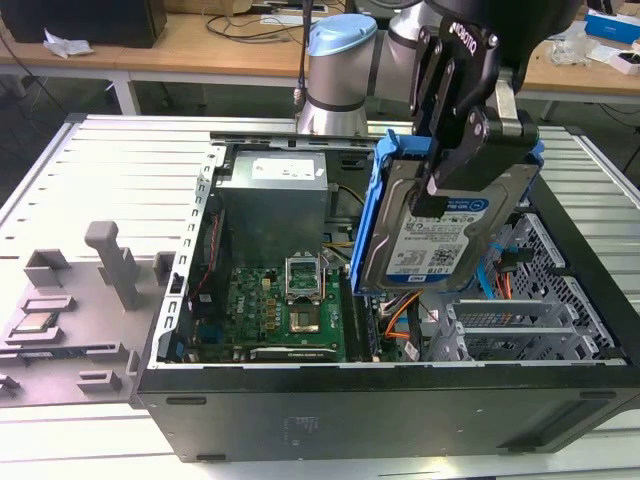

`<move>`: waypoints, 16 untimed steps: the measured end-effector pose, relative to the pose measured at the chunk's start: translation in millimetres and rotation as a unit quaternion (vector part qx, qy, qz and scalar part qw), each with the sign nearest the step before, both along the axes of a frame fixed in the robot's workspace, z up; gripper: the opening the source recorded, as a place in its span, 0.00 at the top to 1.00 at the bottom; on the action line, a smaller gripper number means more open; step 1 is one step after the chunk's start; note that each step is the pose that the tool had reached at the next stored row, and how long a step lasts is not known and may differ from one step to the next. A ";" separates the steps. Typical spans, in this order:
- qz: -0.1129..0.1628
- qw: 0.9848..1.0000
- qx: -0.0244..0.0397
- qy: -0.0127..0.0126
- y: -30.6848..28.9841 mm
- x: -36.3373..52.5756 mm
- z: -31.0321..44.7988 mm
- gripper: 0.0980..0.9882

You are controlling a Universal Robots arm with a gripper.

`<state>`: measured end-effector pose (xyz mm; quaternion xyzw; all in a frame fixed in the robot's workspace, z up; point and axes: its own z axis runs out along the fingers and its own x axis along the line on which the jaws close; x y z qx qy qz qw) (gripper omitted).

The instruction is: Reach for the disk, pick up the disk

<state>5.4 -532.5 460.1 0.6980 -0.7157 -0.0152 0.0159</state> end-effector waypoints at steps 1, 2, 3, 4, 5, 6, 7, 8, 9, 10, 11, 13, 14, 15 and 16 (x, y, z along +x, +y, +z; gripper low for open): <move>0.000 1.000 0.000 0.000 -1.3 0.0 -0.1 0.70; 0.000 1.000 0.000 0.000 -3.4 0.0 -0.2 0.70; 0.000 1.000 0.000 0.000 -4.7 0.0 -0.3 0.70; 0.000 1.000 0.000 0.000 -5.9 0.0 -0.4 0.70; 0.000 1.000 0.000 0.000 -8.4 0.0 -0.6 0.70; 0.000 1.000 0.000 0.000 -9.8 0.0 -0.7 0.70; 0.000 1.000 0.000 0.000 -11.1 0.0 -0.8 0.70; 0.000 1.000 0.000 0.000 -13.8 0.0 -1.0 0.70; 0.000 1.000 0.000 0.000 -15.4 0.0 -1.1 0.70; 0.000 1.000 0.000 0.000 -16.8 0.0 -1.2 0.70; 0.000 1.000 0.000 0.000 -18.6 0.0 -1.4 0.70; 0.000 1.000 0.000 0.000 -21.7 0.0 -1.6 0.70; 0.000 1.000 0.000 0.000 -23.1 0.0 -1.7 0.70; 0.000 1.000 0.000 0.000 -24.9 0.0 -1.9 0.70; 0.000 1.000 0.000 0.000 -27.8 0.0 -2.1 0.70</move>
